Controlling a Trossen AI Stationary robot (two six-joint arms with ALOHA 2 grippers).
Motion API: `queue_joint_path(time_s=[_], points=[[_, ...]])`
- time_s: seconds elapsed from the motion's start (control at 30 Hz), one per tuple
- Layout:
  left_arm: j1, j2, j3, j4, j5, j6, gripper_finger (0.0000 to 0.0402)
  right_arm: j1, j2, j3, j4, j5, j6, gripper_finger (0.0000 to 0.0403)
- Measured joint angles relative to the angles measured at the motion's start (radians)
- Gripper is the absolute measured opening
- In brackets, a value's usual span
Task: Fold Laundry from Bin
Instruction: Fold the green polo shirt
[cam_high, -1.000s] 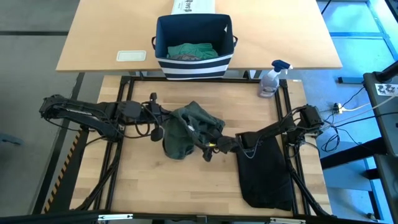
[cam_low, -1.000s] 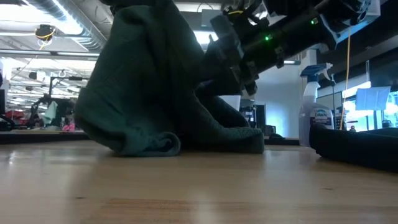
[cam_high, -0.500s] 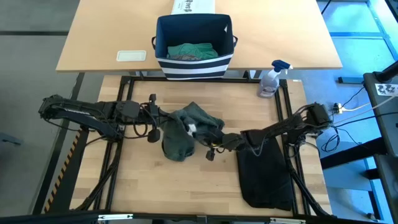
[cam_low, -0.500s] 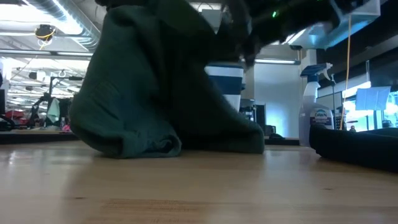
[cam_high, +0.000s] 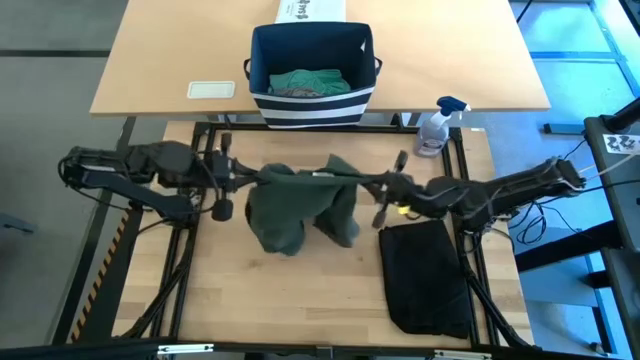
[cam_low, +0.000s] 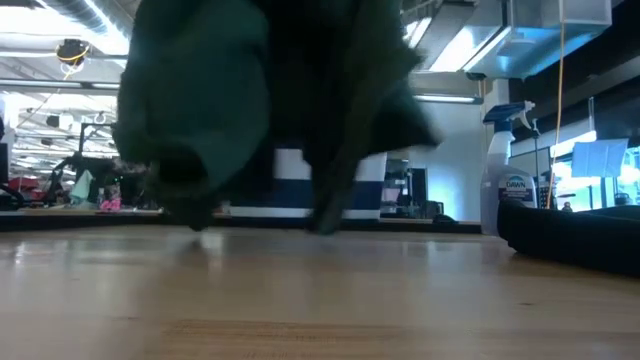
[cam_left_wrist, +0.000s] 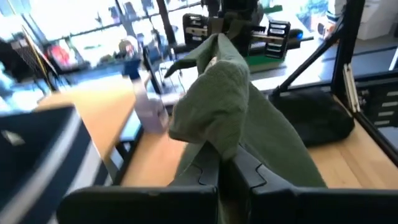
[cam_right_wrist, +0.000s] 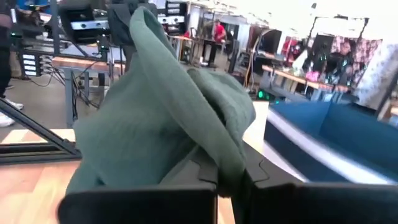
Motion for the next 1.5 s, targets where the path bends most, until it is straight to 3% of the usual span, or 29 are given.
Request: queue_joint_path(time_s=[0.17,0.43,0.57,0.97,1.27,1.5], points=[[-0.005,0.029,0.118,-0.046,-0.005,0.066,0.0,0.001,0.018,0.191,-0.197,-0.008,-0.069,0.0008],[-0.005,0.108,0.315,-0.263,-0.044,0.073,0.0,0.001,0.164,0.564,-0.599,-0.012,-0.071,0.0008],[-0.005,0.15,0.423,-0.371,-0.083,0.073,0.0,0.001,0.215,0.686,-0.706,0.008,-0.074,0.0008],[-0.005,0.254,0.691,-0.439,-0.142,0.231,0.0,0.0,0.247,0.867,-0.718,0.032,-0.206,0.0008],[-0.006,0.346,0.829,-0.405,-0.348,0.481,0.0,-0.018,0.247,0.927,-0.664,0.136,-0.36,0.0008],[0.0,0.394,0.863,-0.27,-0.48,0.695,0.0,-0.107,0.247,0.955,-0.64,0.142,-0.439,0.0008]])
